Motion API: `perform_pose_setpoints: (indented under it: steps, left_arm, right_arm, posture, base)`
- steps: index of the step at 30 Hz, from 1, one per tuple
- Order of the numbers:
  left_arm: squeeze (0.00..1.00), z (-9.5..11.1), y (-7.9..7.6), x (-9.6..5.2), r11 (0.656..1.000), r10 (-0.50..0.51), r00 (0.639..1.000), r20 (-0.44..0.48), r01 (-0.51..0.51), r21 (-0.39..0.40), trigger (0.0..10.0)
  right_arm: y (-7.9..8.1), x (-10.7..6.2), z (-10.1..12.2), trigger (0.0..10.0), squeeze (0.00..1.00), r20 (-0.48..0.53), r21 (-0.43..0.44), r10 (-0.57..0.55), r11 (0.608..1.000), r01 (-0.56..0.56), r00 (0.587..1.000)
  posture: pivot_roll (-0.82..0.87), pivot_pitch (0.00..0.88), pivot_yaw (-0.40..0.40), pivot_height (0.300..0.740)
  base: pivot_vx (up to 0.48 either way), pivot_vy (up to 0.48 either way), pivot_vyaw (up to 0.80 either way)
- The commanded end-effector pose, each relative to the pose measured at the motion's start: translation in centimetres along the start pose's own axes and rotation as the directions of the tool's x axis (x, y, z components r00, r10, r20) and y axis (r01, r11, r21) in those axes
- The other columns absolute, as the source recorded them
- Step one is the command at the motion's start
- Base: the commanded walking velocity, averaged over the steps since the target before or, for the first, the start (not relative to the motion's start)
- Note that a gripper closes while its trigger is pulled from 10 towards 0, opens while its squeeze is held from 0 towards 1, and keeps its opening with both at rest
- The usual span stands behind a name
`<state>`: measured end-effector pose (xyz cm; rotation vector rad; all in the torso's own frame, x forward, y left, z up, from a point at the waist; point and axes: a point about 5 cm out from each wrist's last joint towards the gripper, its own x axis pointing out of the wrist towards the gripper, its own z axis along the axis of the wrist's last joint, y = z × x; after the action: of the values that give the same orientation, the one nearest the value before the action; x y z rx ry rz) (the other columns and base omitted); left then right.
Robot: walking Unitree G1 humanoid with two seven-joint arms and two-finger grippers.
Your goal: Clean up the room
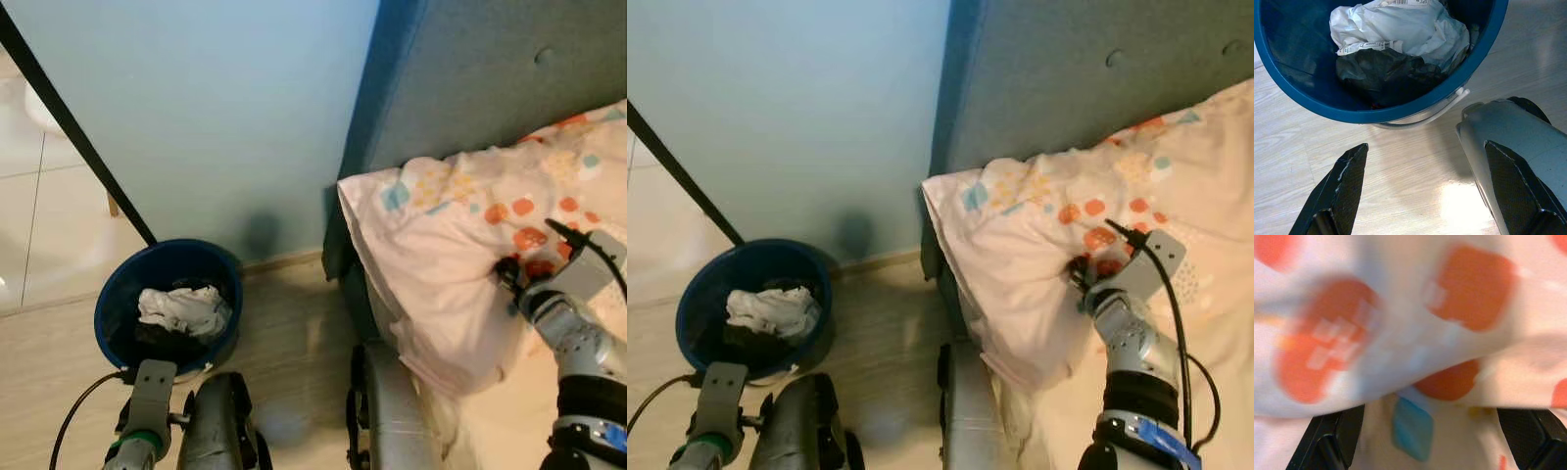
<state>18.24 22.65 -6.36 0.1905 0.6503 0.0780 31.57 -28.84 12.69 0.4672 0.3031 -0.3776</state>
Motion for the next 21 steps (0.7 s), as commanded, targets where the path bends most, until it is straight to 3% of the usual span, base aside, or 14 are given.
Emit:
perform_pose_setpoints:
  steps: [1,5,8,9,13,18,20,21]
  left_arm:
    - [0.0,-3.1,-3.0,-1.4,0.99,-0.133,0.981,-0.142,0.138,0.028,10.0]
    - [0.0,-3.0,-3.3,-1.3,0.989,-0.139,0.98,-0.142,0.145,0.029,10.0]
    - [0.0,-3.0,-3.6,-1.3,0.989,-0.144,0.979,-0.142,0.149,0.024,10.0]
    - [0.0,-3.0,-3.6,-1.3,0.989,-0.144,0.979,-0.142,0.149,0.024,10.0]
    - [0.0,-3.4,-3.8,-1.5,0.989,-0.144,0.978,-0.154,0.147,0.008,10.0]
    - [0.0,-3.9,-4.2,-1.9,0.989,-0.148,0.974,-0.17,0.151,0.002,10.0]
    - [0.0,-4.0,-4.4,-2.0,0.989,-0.148,0.973,-0.174,0.15,-0.004,10.0]
    - [0.0,-4.0,-4.4,-2.0,0.989,-0.148,0.973,-0.174,0.15,-0.004,10.0]
  right_arm:
    - [1.1,-0.4,2.1,10.0,0.0,0.056,-0.005,0.052,0.999,-0.052,0.997]
    - [2.3,-0.9,4.4,10.0,0.0,0.076,-0.063,0.084,0.995,-0.08,0.994]
    - [-0.2,-1.3,5.0,10.0,0.0,-0.081,-0.293,-0.109,0.953,0.081,0.991]
    - [-0.2,-1.3,5.0,10.0,0.0,-0.081,-0.293,-0.109,0.953,0.081,0.991]
    - [-1.3,-2.3,7.0,10.0,0.0,-0.11,-0.477,-0.133,0.877,0.064,0.985]
    - [-2.7,-2.8,8.2,10.0,0.0,-0.112,-0.473,-0.18,0.875,0.107,0.977]
    - [-3.8,-3.0,7.8,10.0,0.0,-0.143,-0.385,-0.193,0.915,0.125,0.971]
    - [-3.8,-3.0,7.8,10.0,0.0,-0.143,-0.385,-0.193,0.915,0.125,0.971]
  posture:
    - [-0.17,0.228,0.008,0.592]
    - [-0.17,0.224,0.005,0.592]
    - [-0.18,0.226,-0.023,0.592]
    - [-0.18,0.226,-0.023,0.592]
    - [-0.2,0.229,-0.046,0.592]
    - [-0.22,0.224,-0.08,0.592]
    - [-0.23,0.225,-0.091,0.592]
    - [-0.23,0.225,-0.091,0.592]
  base:
    - [0.0,0.0,0.0]
    - [0.0,0.0,0.0]
    - [0.0,0.0,0.0]
    - [0.0,0.0,0.0]
    - [0.0,0.0,0.0]
    - [0.0,0.0,0.0]
    - [0.0,0.0,0.0]
    - [0.0,0.0,0.0]
